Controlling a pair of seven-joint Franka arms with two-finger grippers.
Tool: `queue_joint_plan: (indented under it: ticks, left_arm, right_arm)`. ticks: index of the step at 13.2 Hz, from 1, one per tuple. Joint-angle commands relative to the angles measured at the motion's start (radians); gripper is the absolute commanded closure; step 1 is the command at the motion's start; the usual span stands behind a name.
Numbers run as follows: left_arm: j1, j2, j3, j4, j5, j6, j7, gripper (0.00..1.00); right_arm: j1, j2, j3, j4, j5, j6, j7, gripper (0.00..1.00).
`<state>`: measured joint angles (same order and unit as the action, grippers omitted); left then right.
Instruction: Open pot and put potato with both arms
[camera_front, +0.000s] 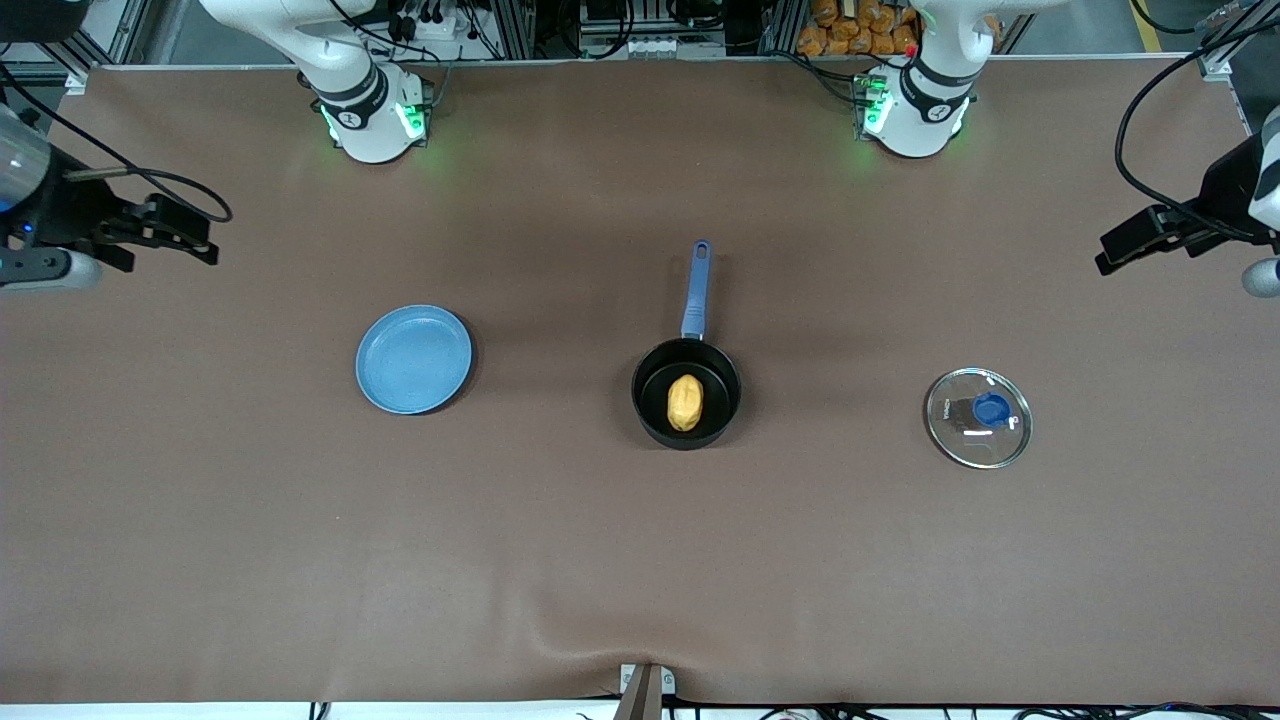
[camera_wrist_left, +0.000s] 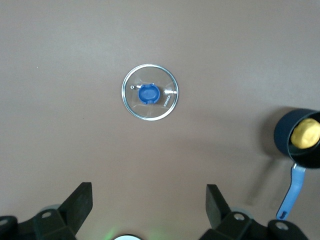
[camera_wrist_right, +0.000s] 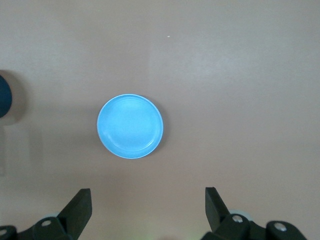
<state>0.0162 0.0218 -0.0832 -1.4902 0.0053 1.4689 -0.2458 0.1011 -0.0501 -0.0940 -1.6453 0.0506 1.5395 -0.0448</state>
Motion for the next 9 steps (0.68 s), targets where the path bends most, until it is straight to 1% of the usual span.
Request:
queue_joint_plan:
  ticks: [1,3,5,9]
  left_arm:
    - [0.011,-0.078,-0.016,-0.045,-0.010,-0.015,0.036,0.00]
    - [0.011,-0.127,-0.016,-0.082,-0.015,-0.013,0.042,0.00]
    - [0.014,-0.157,-0.016,-0.123,-0.015,-0.001,0.085,0.00]
    - [0.014,-0.154,-0.016,-0.116,-0.015,-0.010,0.112,0.00]
  right_arm:
    - [-0.066,-0.082,0.028,-0.110,-0.017,0.042,-0.038,0.00]
    - [-0.087,-0.080,0.028,-0.110,-0.026,0.044,-0.062,0.00]
    - [-0.101,-0.079,0.031,-0.111,-0.041,0.060,-0.078,0.00]
    - [-0.098,-0.073,0.031,-0.097,-0.048,0.054,-0.078,0.00]
